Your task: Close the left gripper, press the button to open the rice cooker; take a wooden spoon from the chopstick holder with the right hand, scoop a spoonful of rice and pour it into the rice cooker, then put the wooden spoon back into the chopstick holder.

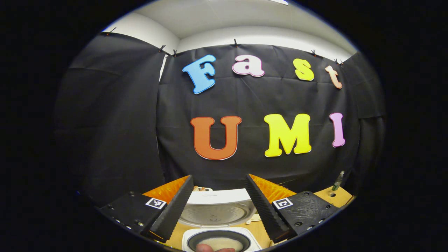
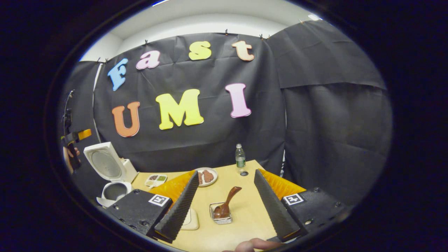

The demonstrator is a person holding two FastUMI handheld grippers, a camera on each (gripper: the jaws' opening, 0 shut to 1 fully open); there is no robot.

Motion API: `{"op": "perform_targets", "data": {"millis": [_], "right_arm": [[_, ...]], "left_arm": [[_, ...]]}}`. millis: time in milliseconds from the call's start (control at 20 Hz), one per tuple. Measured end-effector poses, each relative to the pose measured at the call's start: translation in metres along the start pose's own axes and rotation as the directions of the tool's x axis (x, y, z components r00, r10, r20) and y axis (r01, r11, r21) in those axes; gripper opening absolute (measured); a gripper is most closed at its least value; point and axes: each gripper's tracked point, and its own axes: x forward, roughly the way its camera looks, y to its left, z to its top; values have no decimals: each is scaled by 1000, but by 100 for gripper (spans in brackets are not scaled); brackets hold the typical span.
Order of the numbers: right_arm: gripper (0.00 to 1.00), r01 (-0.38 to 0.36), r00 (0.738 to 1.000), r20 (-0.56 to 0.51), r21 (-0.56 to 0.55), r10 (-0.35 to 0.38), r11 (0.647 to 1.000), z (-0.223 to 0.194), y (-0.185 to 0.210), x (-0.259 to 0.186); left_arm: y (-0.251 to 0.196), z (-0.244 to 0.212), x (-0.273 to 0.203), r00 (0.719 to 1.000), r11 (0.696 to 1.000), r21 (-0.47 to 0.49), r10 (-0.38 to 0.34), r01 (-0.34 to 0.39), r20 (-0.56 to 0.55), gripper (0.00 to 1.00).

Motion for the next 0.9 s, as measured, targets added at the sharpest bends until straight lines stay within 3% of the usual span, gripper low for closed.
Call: {"op": "perform_targets", "data": {"millis": [500, 900], "right_arm": [[100, 80, 994, -77, 32, -77, 996, -40, -5, -18], [100, -18, 995, -94, 10, 19, 1000, -43, 30, 4]], "left_arm": [[27, -57, 71, 986, 999, -33, 32, -38, -165, 95], [21, -68, 38, 959, 999, -53, -5, -10, -283, 97]]}}
